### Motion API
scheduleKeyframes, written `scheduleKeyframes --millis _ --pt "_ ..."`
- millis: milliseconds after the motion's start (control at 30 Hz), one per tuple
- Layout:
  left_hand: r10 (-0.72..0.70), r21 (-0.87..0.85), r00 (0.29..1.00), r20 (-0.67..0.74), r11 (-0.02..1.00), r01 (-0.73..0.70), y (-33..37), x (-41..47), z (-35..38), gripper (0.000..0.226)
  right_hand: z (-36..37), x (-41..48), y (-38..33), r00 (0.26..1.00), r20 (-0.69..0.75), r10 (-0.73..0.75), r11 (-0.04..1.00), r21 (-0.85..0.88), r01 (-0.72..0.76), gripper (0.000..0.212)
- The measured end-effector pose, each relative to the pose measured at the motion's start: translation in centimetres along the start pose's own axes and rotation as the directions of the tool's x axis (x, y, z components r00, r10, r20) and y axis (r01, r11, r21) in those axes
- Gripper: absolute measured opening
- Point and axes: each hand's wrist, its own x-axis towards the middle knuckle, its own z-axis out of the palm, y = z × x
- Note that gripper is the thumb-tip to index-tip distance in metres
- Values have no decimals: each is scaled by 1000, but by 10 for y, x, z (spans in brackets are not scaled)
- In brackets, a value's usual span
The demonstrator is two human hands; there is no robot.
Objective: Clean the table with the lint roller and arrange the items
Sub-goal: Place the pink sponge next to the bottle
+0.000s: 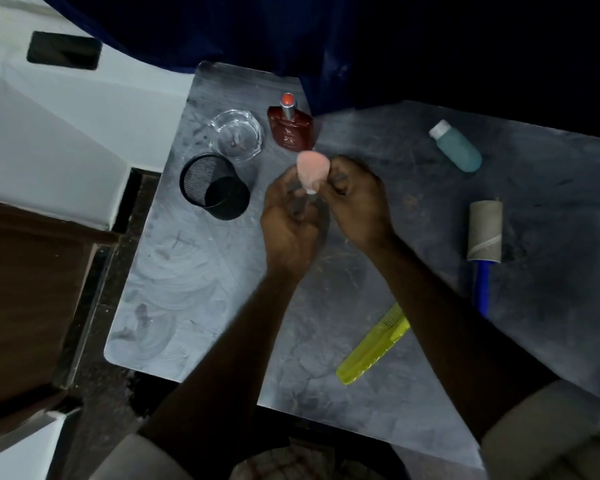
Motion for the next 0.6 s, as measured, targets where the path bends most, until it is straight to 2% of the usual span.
scheduleKeyframes --millis 200,300,467,600 --pt "-22 11 1000 11 1000 21 -12 34 -4 63 39 36 -9 1000 -1 29 1000 -4 -29 23" --pt "-22 83 999 39 996 19 -21 45 -5 65 49 46 -11 1000 11 21 999 -34 -21 27" --pt "-98 -42 993 63 994 101 -26 52 -7 77 56 54 -12 1000 14 -7 997 -79 8 24" --pt "-118 -96 990 72 988 124 -36 50 -10 75 62 50 -10 999 35 -12 996 -89 15 20"
